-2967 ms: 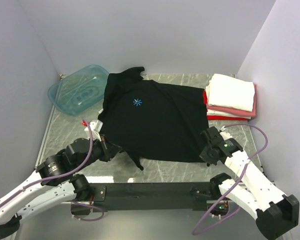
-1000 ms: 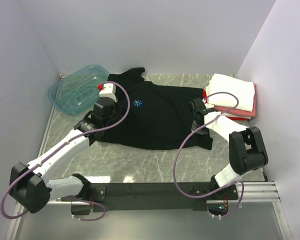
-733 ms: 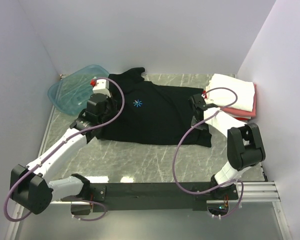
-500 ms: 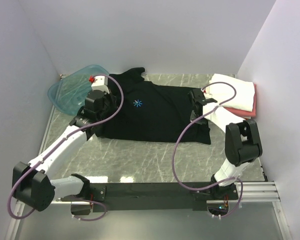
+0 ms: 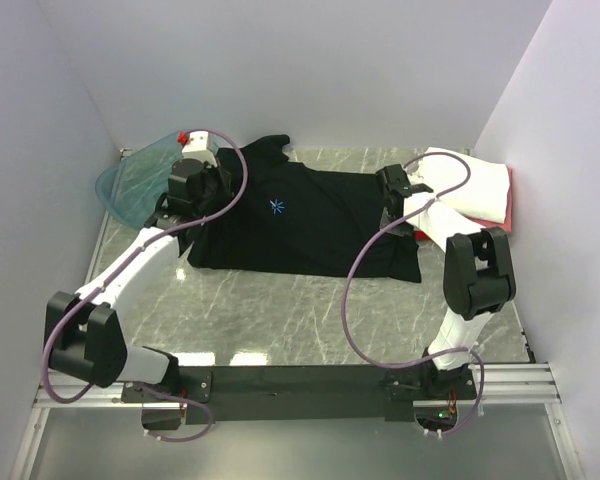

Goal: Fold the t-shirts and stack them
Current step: Fold the tshirt

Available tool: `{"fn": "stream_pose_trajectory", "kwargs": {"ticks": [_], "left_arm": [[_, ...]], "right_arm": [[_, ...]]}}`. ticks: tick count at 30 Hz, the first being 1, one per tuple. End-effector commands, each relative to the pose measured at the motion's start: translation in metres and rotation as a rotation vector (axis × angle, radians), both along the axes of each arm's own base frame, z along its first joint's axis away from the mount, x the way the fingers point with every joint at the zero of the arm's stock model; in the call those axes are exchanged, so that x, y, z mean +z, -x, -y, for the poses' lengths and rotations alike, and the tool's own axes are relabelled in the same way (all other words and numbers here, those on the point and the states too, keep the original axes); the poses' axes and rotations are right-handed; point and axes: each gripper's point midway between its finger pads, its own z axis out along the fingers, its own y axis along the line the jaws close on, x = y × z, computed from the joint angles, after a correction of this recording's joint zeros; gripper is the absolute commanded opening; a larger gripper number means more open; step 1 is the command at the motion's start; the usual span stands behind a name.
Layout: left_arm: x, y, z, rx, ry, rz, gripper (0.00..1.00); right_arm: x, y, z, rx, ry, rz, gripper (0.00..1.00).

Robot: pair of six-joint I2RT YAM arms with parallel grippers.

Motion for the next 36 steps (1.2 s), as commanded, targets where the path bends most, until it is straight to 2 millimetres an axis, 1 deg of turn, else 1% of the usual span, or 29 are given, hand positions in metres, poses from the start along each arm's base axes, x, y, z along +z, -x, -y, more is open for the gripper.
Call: {"fn": "stream_pose_trajectory", "kwargs": {"ticks": [1, 5, 7, 10, 13, 14, 15, 16, 17, 18, 19, 20, 21, 22, 23, 24, 25, 26, 27, 28, 29, 30, 31, 32, 33, 34, 35, 36], "left_arm": [[0.036, -0.016, 0.000, -0.017, 0.013, 0.112, 0.01], [0.038, -0.030, -0.004, -0.011, 0.012, 0.123, 0.01], [0.035, -0.037, -0.005, -0.005, 0.010, 0.119, 0.00], [0.029, -0.047, -0.008, 0.004, 0.007, 0.109, 0.01], [0.024, -0.056, -0.006, -0.008, -0.001, 0.096, 0.01], [0.017, -0.061, -0.004, -0.017, -0.009, 0.079, 0.03], [0.021, -0.065, -0.003, -0.018, -0.008, 0.082, 0.08], [0.017, -0.067, -0.004, -0.011, -0.015, 0.065, 0.27], [0.010, -0.072, -0.005, -0.001, -0.020, 0.048, 0.38], [0.016, -0.076, -0.009, 0.030, -0.019, 0.059, 0.49], [0.014, -0.078, -0.011, 0.046, -0.020, 0.053, 0.70], [0.020, -0.081, -0.013, 0.059, -0.014, 0.064, 0.79], [0.024, -0.082, -0.017, 0.086, -0.013, 0.072, 0.87], [0.030, -0.082, -0.017, 0.092, -0.010, 0.083, 0.98], [0.040, -0.078, -0.019, 0.100, 0.001, 0.096, 0.99], [0.045, -0.074, -0.021, 0.109, 0.008, 0.105, 0.99], [0.050, -0.069, -0.023, 0.116, 0.017, 0.113, 0.99], [0.052, -0.054, -0.024, 0.123, 0.040, 0.119, 0.99], [0.049, -0.045, -0.024, 0.128, 0.049, 0.115, 0.99], [0.043, -0.036, -0.027, 0.143, 0.055, 0.106, 0.99], [0.027, -0.016, -0.028, 0.147, 0.073, 0.075, 0.99], [0.015, -0.006, -0.030, 0.157, 0.078, 0.053, 0.99], [0.002, 0.004, -0.034, 0.171, 0.080, 0.027, 0.99], [-0.020, 0.020, -0.039, 0.187, 0.090, -0.017, 0.99], [-0.039, 0.031, -0.044, 0.209, 0.080, -0.076, 0.99], [-0.051, 0.039, -0.047, 0.223, 0.080, -0.107, 0.98], [-0.068, 0.051, -0.052, 0.242, 0.081, -0.150, 0.98], [-0.083, 0.061, -0.056, 0.256, 0.067, -0.206, 0.97]], "right_arm": [[0.009, -0.012, 0.003, 0.000, 0.015, 0.017, 0.00], [0.010, -0.018, 0.001, 0.002, 0.013, 0.021, 0.00], [0.012, -0.021, 0.001, 0.000, 0.012, 0.025, 0.00], [0.014, -0.024, 0.000, 0.004, 0.012, 0.030, 0.00], [0.014, -0.026, -0.001, 0.008, 0.007, 0.029, 0.00], [0.014, -0.027, -0.002, 0.009, 0.002, 0.030, 0.00], [0.015, -0.028, -0.003, 0.011, 0.000, 0.032, 0.00], [0.014, -0.028, -0.003, 0.013, -0.003, 0.029, 0.00], [0.014, -0.029, -0.005, 0.018, -0.008, 0.029, 0.00], [0.016, -0.031, -0.007, 0.022, -0.014, 0.033, 0.00], [0.018, -0.032, -0.008, 0.028, -0.018, 0.038, 0.00], [0.021, -0.033, -0.008, 0.034, -0.022, 0.044, 0.05], [0.023, -0.034, -0.009, 0.037, -0.027, 0.052, 0.19], [0.029, -0.034, -0.010, 0.042, -0.029, 0.064, 0.25], [0.033, -0.034, -0.009, 0.045, -0.029, 0.072, 0.30], [0.035, -0.033, -0.010, 0.046, -0.032, 0.078, 0.36], [0.045, -0.032, -0.010, 0.048, -0.040, 0.105, 0.37], [0.049, -0.031, -0.010, 0.049, -0.043, 0.117, 0.38], [0.047, -0.026, -0.009, 0.047, -0.045, 0.119, 0.39], [0.056, -0.022, -0.008, 0.041, -0.054, 0.147, 0.40], [0.058, -0.018, -0.008, 0.040, -0.060, 0.151, 0.40], [0.051, -0.010, -0.007, 0.038, -0.061, 0.138, 0.40], [0.056, -0.005, -0.008, 0.042, -0.078, 0.155, 0.40], [0.047, 0.006, -0.006, 0.040, -0.077, 0.131, 0.40], [0.049, 0.010, -0.006, 0.038, -0.086, 0.143, 0.40], [0.045, 0.014, -0.007, 0.039, -0.094, 0.139, 0.41], [0.035, 0.023, -0.005, 0.039, -0.093, 0.119, 0.41], [0.036, 0.027, -0.005, 0.036, -0.101, 0.127, 0.41]]}}
